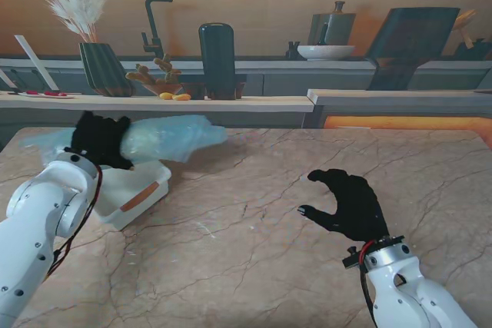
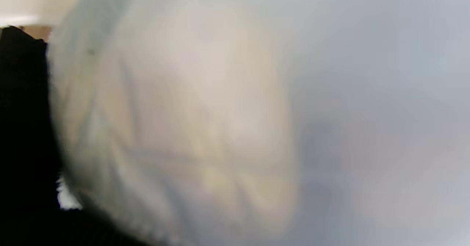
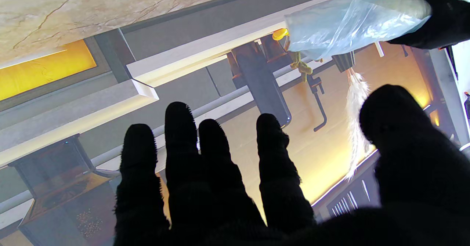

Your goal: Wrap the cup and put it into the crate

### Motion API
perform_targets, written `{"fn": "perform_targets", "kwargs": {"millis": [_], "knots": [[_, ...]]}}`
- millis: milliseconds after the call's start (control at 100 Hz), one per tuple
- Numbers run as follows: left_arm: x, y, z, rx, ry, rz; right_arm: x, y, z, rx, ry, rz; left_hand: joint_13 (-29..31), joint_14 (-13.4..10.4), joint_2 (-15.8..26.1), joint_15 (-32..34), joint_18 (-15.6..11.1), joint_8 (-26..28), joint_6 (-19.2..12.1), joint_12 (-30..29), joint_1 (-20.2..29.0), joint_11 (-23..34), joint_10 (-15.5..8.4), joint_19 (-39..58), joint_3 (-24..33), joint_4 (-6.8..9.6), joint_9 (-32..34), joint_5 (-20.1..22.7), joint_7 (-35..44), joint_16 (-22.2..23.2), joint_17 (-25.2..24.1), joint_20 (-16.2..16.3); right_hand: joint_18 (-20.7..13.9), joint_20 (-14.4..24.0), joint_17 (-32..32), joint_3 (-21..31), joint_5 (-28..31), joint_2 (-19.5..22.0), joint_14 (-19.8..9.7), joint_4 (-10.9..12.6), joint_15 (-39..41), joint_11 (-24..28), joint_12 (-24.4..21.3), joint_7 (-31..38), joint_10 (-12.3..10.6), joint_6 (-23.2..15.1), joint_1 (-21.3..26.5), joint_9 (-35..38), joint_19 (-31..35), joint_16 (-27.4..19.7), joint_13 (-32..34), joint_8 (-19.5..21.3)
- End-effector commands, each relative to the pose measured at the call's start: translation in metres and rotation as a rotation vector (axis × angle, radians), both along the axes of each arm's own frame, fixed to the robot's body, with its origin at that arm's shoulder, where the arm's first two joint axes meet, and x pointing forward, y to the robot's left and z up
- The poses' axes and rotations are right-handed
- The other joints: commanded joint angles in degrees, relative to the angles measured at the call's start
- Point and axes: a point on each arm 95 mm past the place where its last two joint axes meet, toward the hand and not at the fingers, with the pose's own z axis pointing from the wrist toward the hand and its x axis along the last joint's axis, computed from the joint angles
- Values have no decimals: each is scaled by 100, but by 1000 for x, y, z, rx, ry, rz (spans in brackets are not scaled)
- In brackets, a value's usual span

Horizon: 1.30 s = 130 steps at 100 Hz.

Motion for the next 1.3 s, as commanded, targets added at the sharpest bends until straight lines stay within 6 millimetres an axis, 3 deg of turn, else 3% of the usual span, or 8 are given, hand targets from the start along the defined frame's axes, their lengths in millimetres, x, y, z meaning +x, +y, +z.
{"fn": "perform_targets", "kwargs": {"millis": [0,210,390,620,690,800,1090,1290], "knots": [[-1,16,-8,1,13,25,0,1,1,3,1,0,122,-322,1595,416,-172,300,-1426,213,2829,79,-493,17,1973,-190,481,597,1192,354,-78,171,53,130,-27,-59,98,220,57,220,69,10,4,37,26,-122,123,45,-82,40,97,-6],[-2,41,-12,16,36,45,4,1,1,0,24,0,9,-406,1771,255,-246,292,-1442,224,3025,13,-594,-114,1754,-287,361,528,1124,344,-152,128,53,131,-33,-66,136,232,67,220,66,12,10,44,24,-119,132,81,-85,42,101,-7],[2,53,-16,20,79,14,5,3,0,-8,47,12,-94,-503,1934,-68,-301,350,-1507,277,3286,-21,-775,-284,1532,-395,251,466,1083,450,-268,114,51,131,-35,-77,151,257,69,220,54,2,11,43,25,-120,130,102,-90,40,103,-8],[8,63,-35,-2,124,31,7,3,0,-19,53,8,-163,-622,1976,-469,-276,439,-1751,265,3328,-5,-930,-567,1511,-452,190,568,1168,421,-438,16,57,136,-31,-88,154,280,71,222,54,0,18,34,24,-113,129,131,-95,45,115,-11],[11,64,-42,-16,135,43,8,3,-1,-22,58,8,-197,-647,1968,-593,-250,472,-1881,217,3327,9,-1134,-675,1555,-439,217,651,1202,393,-523,-31,55,137,-29,-92,155,287,66,223,55,-2,19,33,20,-116,125,131,-97,46,120,-11],[15,63,-50,-44,150,57,10,3,-2,-25,71,7,-238,-694,1960,-792,-83,524,-2003,113,3265,46,-1208,-1096,1598,-456,242,711,1213,348,-871,-210,55,140,-27,-93,150,305,65,225,52,0,22,29,26,-109,128,144,-98,47,118,-12],[24,49,-61,8,246,52,14,1,-3,-21,91,-4,-403,-726,1909,-1171,41,544,-2121,-84,3167,-30,-1228,-1391,1630,-455,319,816,1176,32,-1120,-346,55,149,-25,-107,160,333,82,228,61,6,30,26,27,-109,129,155,-99,56,118,-11],[30,38,-56,124,358,61,15,2,-3,-18,100,-4,-684,-804,1899,-1478,99,443,-2203,-254,3079,-273,-1105,-1737,1428,-437,186,854,1051,-640,-1342,-503,52,154,-15,-117,157,349,78,231,70,11,32,27,27,-112,131,162,-97,60,128,-9]]}}
